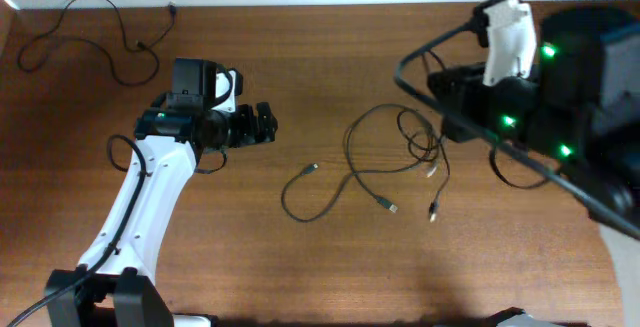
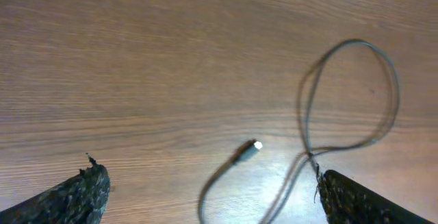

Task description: Untangle cables

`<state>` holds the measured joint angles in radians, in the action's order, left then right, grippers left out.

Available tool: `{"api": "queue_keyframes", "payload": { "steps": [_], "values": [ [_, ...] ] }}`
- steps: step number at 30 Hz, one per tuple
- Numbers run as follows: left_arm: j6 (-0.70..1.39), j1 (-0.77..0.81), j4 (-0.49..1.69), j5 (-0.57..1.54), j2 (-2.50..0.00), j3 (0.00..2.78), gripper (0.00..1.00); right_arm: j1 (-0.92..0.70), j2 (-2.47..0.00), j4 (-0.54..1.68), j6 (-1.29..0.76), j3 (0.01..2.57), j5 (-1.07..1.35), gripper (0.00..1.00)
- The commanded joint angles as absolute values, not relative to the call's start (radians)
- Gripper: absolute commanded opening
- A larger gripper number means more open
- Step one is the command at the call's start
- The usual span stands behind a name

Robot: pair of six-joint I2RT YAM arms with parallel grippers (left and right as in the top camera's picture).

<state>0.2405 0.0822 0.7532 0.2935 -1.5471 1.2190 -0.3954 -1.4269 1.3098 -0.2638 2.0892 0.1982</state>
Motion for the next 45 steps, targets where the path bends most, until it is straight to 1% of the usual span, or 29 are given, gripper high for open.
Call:
{"api": "queue_keyframes", "payload": {
  "steps": [1,2,3,4,5,6,7,8,10,12,14,17,18,22,24,25,26,27,28,29,30,31,32,33,39,40,45],
  "values": [
    [0.201,0.085,0.744,0.482,-1.542,1.211,0.99,-0.398,-1.486,1.325,-0.418,2.079,0.124,0.04],
    [0.138,0.085,0.741,0.565,-1.542,1.211,0.99,-0.398,-1.514,1.343,-0.521,2.079,0.065,0.04],
    [0.076,0.086,0.741,0.641,-1.542,1.211,0.99,-0.398,-1.536,1.353,-0.582,2.079,0.067,0.06],
    [0.030,0.087,0.742,0.700,-1.542,1.211,0.99,-0.398,-1.555,1.355,-0.595,2.079,0.119,0.12],
    [-0.006,0.089,0.744,0.748,-1.542,1.211,0.99,-0.398,-1.577,1.350,-0.551,2.079,0.231,0.12],
    [-0.013,0.093,0.743,0.757,-1.542,1.211,0.99,-0.398,-1.592,1.337,-0.472,2.079,0.332,0.09],
    [-0.013,0.097,0.743,0.756,-1.542,1.211,0.99,-0.398,-1.612,1.314,-0.386,2.079,0.425,0.04],
    [-0.013,0.099,0.743,0.757,-1.542,1.211,0.99,-0.398,-1.623,1.302,-0.369,2.079,0.418,0.04],
    [-0.015,0.101,0.742,0.776,-1.542,1.211,0.99,-0.397,-1.641,1.298,-0.399,2.080,0.308,0.04],
    [-0.038,0.103,0.741,0.826,-1.542,1.211,0.99,-0.397,-1.646,1.301,-0.423,2.079,0.315,0.04],
    [-0.039,0.109,0.738,0.832,-1.542,1.211,0.99,-0.397,-1.645,1.297,-0.423,2.080,0.312,0.04],
    [-0.039,0.110,0.728,0.831,-1.542,1.211,0.99,-0.397,-1.645,1.311,-0.423,2.080,0.228,0.05],
    [-0.039,0.110,0.726,0.830,-1.542,1.211,0.99,-0.397,-1.645,1.323,-0.423,2.080,0.198,0.09],
    [-0.038,0.118,0.744,0.754,-1.542,1.211,1.00,-0.397,-1.645,1.351,-0.423,2.080,0.126,0.37],
    [-0.039,0.151,0.767,0.638,-1.542,1.211,1.00,-0.390,-1.645,1.351,-0.424,2.080,0.122,0.57],
    [-0.039,0.174,0.773,0.591,-1.542,1.211,0.99,-0.384,-1.645,1.351,-0.424,2.080,0.122,0.64],
    [-0.039,0.196,0.775,0.566,-1.542,1.211,0.99,-0.378,-1.645,1.351,-0.424,2.080,0.122,0.71],
    [-0.039,0.221,0.775,0.548,-1.542,1.211,0.99,-0.369,-1.645,1.351,-0.424,2.080,0.122,0.73],
    [-0.039,0.252,0.771,0.525,-1.542,1.211,0.99,-0.358,-1.645,1.351,-0.423,2.080,0.122,0.78],
    [-0.038,0.289,0.766,0.485,-1.542,1.211,0.97,-0.343,-1.645,1.351,-0.423,2.080,0.122,0.81],
    [-0.031,0.320,0.760,0.427,-1.544,1.211,0.90,-0.325,-1.645,1.353,-0.424,2.080,0.123,0.88],
    [0.007,0.350,0.757,0.347,-1.546,1.211,0.88,-0.308,-1.645,1.359,-0.424,2.080,0.123,0.90],
    [0.033,0.374,0.755,0.284,-1.551,1.211,0.85,-0.292,-1.645,1.367,-0.424,2.080,0.123,0.99],
    [0.041,0.395,0.752,0.242,-1.560,1.211,0.84,-0.277,-1.645,1.376,-0.424,2.080,0.123,0.99],
    [0.027,0.465,0.736,0.239,-1.683,1.211,0.84,-0.197,-1.645,1.438,-0.423,2.080,0.123,0.99],
    [0.009,0.475,0.723,0.239,-1.710,1.211,0.77,-0.192,-1.645,1.445,-0.422,2.080,0.122,0.99],
    [-0.060,0.515,0.672,0.239,-1.773,1.211,0.76,-0.189,-1.645,1.455,-0.415,2.080,0.122,0.99]
  ]
}}
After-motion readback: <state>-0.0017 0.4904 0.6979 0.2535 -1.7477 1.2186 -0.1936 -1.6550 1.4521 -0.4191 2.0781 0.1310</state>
